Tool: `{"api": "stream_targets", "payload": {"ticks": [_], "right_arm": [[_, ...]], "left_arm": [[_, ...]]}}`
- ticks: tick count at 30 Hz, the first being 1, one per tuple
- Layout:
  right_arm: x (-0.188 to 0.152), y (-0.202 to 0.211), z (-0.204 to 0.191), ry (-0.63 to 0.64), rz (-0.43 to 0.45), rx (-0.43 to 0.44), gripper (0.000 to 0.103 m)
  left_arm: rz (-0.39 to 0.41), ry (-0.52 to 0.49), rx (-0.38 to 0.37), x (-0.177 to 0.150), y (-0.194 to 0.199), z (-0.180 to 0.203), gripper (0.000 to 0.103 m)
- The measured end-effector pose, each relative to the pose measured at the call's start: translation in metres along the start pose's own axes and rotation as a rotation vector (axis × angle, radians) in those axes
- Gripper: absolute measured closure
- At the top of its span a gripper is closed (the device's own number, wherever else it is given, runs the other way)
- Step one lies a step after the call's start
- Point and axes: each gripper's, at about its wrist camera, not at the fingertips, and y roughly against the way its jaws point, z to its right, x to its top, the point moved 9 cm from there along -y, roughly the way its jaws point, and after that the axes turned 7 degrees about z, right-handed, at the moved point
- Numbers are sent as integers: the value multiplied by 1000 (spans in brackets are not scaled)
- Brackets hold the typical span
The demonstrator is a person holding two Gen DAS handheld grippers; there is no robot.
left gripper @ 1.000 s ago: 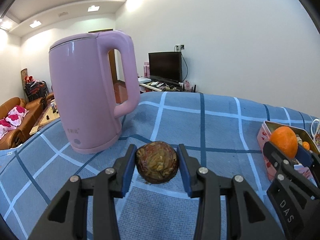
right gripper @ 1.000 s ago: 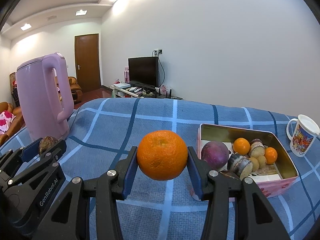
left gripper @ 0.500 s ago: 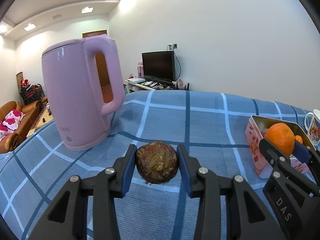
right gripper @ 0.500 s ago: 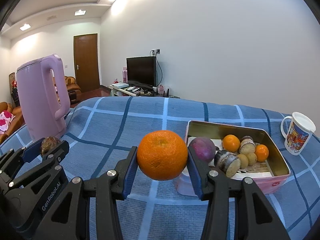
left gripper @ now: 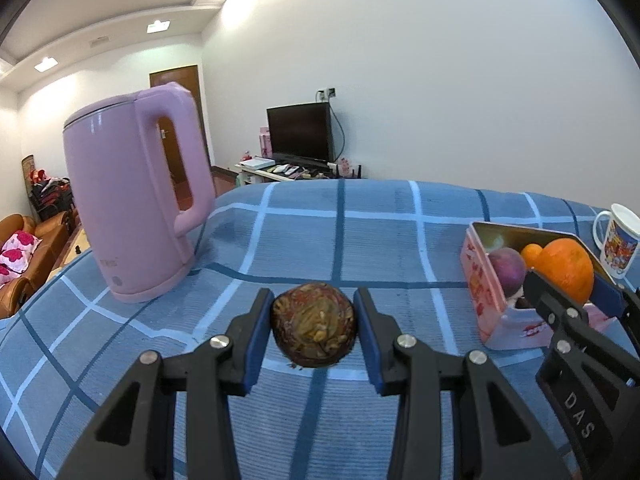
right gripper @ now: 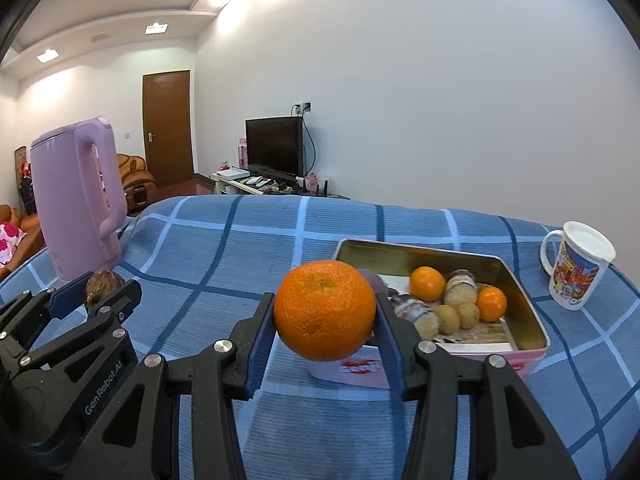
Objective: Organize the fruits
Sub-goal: 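Carry the mangosteen with the left tool while the right tool carries the orange toward the tin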
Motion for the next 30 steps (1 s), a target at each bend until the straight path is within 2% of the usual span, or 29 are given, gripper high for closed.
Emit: {"api": "stream_targets", "payload": {"ticks": [23,30], "right_arm": [[-2,8,61,8,9,-41,53],[-1,6,85,3,11,-75,53]], "left_arm": [[-16,-38,-86,0,8,66,60],[1,-51,-117,6,11,90,60]]}}
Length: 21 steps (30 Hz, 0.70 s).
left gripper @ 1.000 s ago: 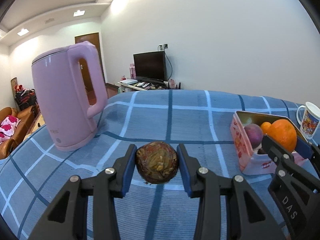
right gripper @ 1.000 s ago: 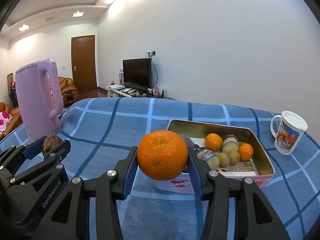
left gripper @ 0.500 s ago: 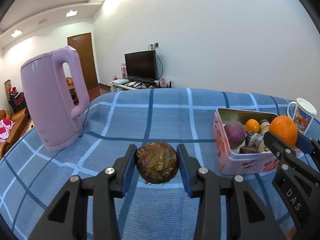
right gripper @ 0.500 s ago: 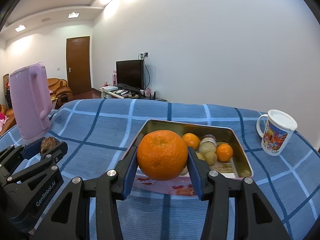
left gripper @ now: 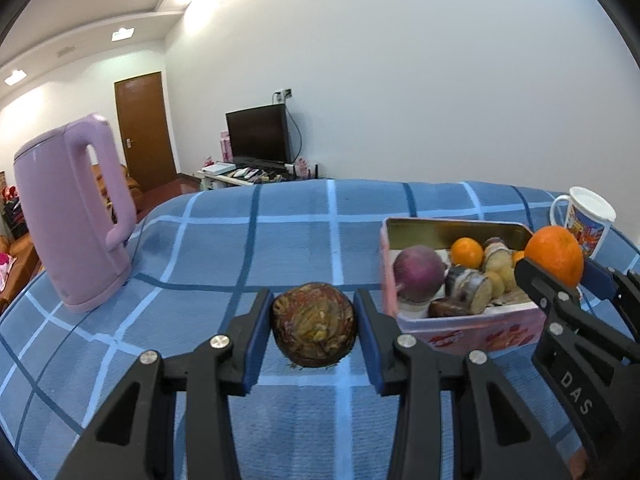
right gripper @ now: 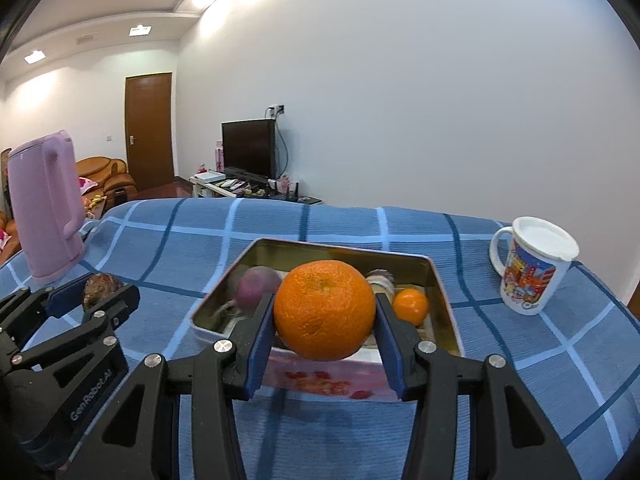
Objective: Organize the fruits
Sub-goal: 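Carry the mangosteen with the left tool while the right tool carries the orange toward the tin, then lower the mangosteen into the tin with the left tool while the right tool lowers the orange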
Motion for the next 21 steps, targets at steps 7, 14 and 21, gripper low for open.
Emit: {"api": "stream_targets", "payload": {"ticks": [7,14,21], "right_arm": [[2,-4,22,-1,3,-35,53],[3,-8,42,-10,1,-68,53],[4,-11,58,-11,-1,-87,53]], "left_arm": [[15,-22,-34,10,-4,25,60],[20,-30,-67,15,-11,48,60],[9,-15,-94,15,-13,58,60]]}}
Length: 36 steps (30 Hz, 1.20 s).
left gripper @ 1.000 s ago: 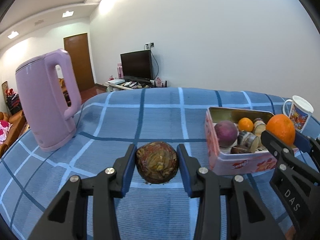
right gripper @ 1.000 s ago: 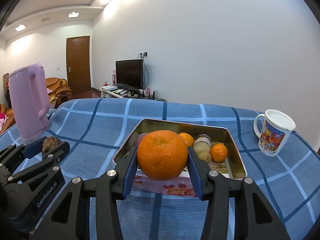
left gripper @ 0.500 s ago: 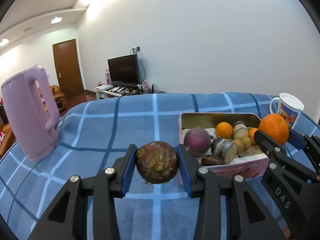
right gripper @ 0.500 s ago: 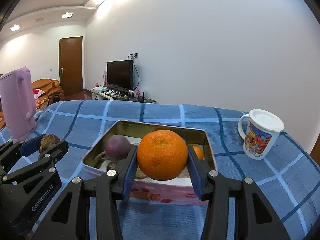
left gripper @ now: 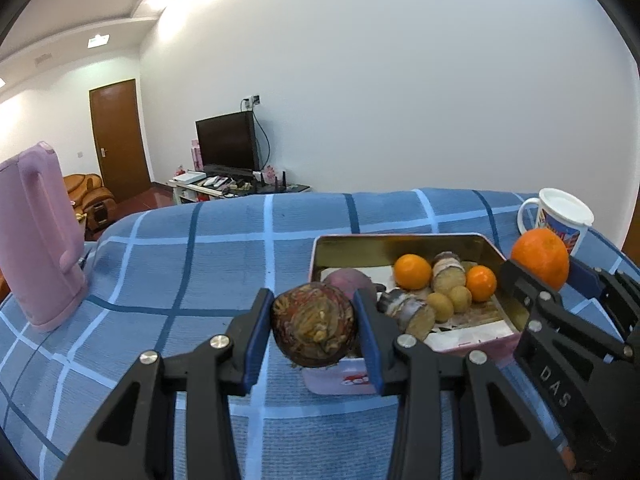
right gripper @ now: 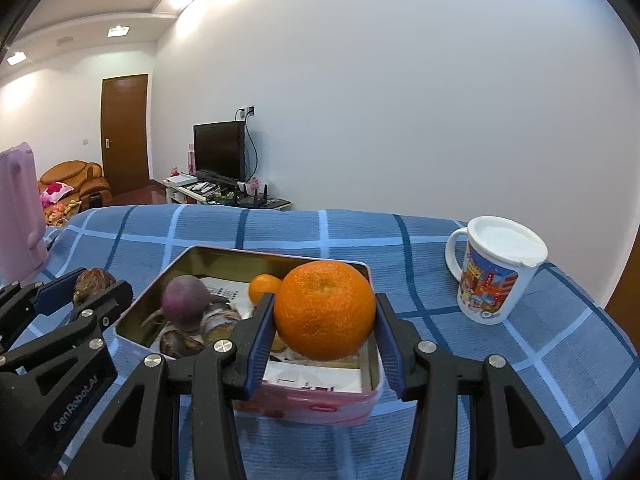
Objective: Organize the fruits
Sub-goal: 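Lower the mangosteen into the tin with the left tool while the right tool lowers the orange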
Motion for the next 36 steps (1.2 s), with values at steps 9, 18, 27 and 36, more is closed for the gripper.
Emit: {"api": "stream_targets", "payload": {"ticks": [9,18,27,36], "right_arm": [[1,-7,22,-17,-4,-36,53],[10,-13,35,-17,26,-88,53],[17,-31,34,-22,30,-90,53],[23,-60,13,-30,-2,-31,53]], "left_arm": [[-10,10,-27,5,-9,14,60],[-17,29,-61,23,-30,39,60],[-38,55,-66,29,-52,40,60],[-48,86,-24,33,-67,18,60]]}}
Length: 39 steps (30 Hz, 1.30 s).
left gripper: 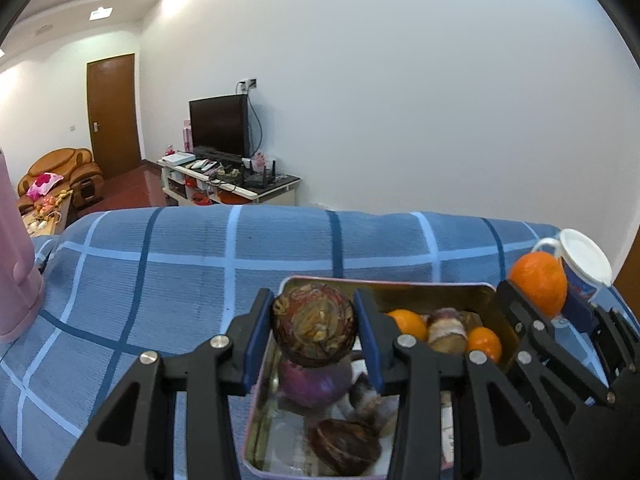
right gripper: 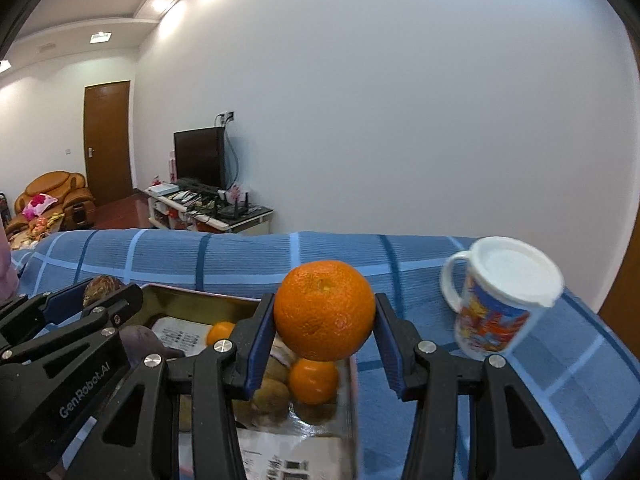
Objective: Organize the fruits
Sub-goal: 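Lower the mangosteen into the tin with the left tool while the right tool lowers the orange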
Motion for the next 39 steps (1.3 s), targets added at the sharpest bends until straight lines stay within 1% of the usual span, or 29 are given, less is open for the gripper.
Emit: {"api": "stream_targets", "payload": {"ticks": [9,18,21,26,27,28,34,39], "right_arm": [[-13,-24,-12,-16,-93,76,53],[-17,-30,-19,12,-119,102,53],[-17,-32,-20,13,-124,106,53],[-27,-44,-22,-21,-198,158,53],[-30,-48,-23,-30,-224,178,53],[-31,-49,-24,-33,-230,186,53],[-33,-49,-30,-8,-233,181,53],[-33,-50,-32,-14,-235,192,53]], "left_arm": [[-22,-18,4,-4,-13,4,60],[-63,-16,23,-11,-24,2,60],[-61,-22,32,-11,-25,1,60],[-86,-36,49,-16,-32,0,60],[-83,-50,59,-17,-33,1,60],[-80,-57,65,-17,-33,1,60],[-74,-61,81,-19,-35,-1,60],[-79,-54,77,-20,-36,-2,61]]}}
